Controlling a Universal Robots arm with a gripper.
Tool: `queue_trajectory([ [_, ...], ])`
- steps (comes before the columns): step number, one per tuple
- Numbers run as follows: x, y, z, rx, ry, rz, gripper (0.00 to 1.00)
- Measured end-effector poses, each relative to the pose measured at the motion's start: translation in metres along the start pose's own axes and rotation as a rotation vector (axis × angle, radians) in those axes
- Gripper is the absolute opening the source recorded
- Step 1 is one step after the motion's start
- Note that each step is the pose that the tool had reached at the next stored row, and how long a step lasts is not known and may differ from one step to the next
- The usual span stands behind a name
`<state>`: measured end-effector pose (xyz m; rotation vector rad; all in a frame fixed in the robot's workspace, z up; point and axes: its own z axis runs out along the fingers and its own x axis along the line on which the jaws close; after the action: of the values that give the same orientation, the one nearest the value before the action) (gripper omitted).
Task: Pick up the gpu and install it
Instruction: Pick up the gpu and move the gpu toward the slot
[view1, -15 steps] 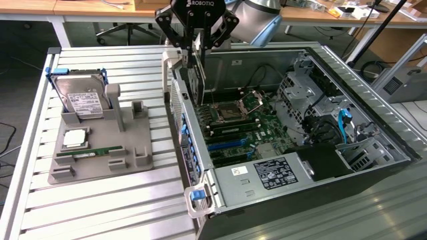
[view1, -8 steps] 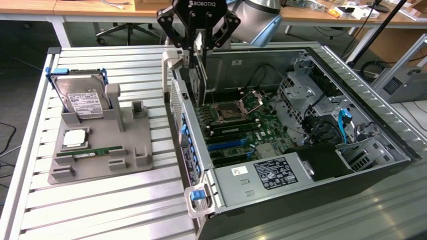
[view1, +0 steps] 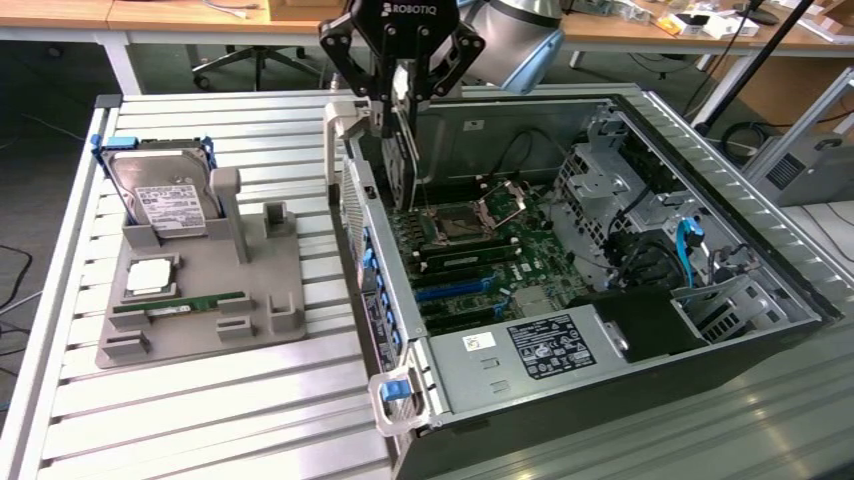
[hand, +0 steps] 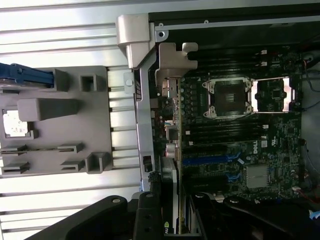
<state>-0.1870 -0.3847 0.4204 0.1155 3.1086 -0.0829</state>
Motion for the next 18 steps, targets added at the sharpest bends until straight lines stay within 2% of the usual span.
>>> queue_trajectory([
  [18, -0.0074, 0.0000, 0.0020, 0.0004, 0.0000, 0.000, 0.27],
])
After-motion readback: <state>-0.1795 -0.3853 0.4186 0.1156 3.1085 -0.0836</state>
